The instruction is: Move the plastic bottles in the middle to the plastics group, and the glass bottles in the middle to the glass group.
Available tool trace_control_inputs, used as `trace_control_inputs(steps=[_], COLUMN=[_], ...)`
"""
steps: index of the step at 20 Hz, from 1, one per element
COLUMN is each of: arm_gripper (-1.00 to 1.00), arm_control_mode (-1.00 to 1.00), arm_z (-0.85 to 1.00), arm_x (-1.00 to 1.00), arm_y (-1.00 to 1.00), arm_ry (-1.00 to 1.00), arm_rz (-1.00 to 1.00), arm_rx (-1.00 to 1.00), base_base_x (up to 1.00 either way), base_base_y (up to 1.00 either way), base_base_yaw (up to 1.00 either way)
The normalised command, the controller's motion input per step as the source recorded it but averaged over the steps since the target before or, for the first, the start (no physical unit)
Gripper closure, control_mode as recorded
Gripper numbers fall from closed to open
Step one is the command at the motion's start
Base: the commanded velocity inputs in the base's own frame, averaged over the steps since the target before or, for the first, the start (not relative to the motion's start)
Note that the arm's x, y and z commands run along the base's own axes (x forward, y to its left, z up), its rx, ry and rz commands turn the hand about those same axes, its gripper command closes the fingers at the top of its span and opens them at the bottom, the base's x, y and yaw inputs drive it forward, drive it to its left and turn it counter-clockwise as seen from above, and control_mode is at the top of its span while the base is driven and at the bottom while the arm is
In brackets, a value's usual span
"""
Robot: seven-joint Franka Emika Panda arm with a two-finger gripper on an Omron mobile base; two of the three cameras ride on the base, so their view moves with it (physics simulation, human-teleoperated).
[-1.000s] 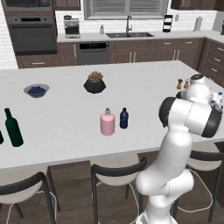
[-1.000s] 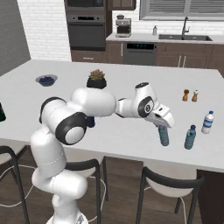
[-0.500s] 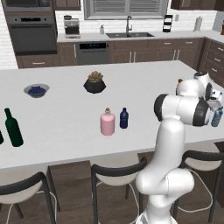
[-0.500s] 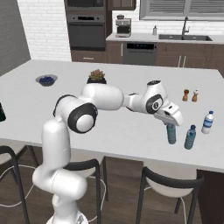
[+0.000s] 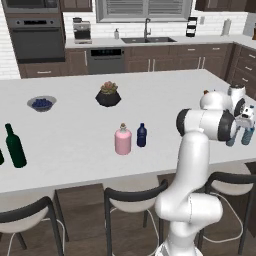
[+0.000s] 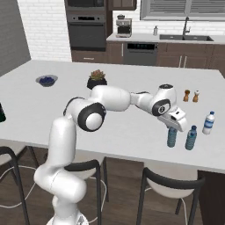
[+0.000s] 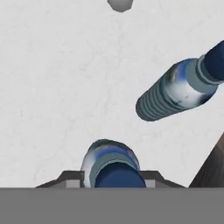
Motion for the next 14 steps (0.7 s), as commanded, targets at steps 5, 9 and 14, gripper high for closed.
trace_control_inputs(steps=[5,9,14], arm_gripper=[1.00,1.00,1.00], arm_control_mode=[-1.00,-1.00,-1.00], arm_z=[-0.31,-0.30,-0.47], arm_x=[0.08,0.06,-0.04], arm_y=[-0.03,-0.02,0.14], arm_ry=[-0.07,-0.14,-0.15], arm_rz=[0.00,0.00,-0.04], arm_rx=[0.14,0.02,0.00], base_base_x=[0.00,0.00,0.00], base_base_y=[0.00,0.00,0.00], base_base_yaw=[0.00,0.00,0.00])
